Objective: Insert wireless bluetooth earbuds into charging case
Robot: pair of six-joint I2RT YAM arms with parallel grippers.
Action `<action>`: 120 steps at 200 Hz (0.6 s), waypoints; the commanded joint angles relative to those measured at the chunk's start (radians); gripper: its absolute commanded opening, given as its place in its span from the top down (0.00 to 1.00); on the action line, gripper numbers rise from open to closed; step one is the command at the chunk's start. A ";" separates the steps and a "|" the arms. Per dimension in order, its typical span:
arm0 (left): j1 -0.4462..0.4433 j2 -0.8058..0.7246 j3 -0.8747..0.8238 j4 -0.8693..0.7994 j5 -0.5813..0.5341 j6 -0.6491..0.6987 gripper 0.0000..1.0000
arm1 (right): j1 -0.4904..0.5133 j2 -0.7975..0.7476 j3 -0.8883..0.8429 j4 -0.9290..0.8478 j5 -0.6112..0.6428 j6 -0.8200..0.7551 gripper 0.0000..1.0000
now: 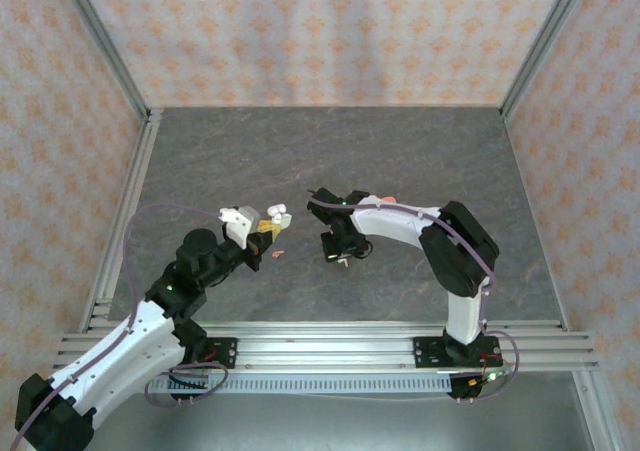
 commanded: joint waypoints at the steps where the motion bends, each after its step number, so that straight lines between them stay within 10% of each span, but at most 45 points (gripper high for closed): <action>1: -0.002 0.001 0.042 0.036 0.022 0.014 1.00 | 0.003 0.021 0.029 -0.050 0.018 -0.030 0.56; 120: -0.003 -0.021 0.034 0.027 0.026 0.009 1.00 | 0.003 0.026 0.023 -0.064 -0.008 -0.008 0.71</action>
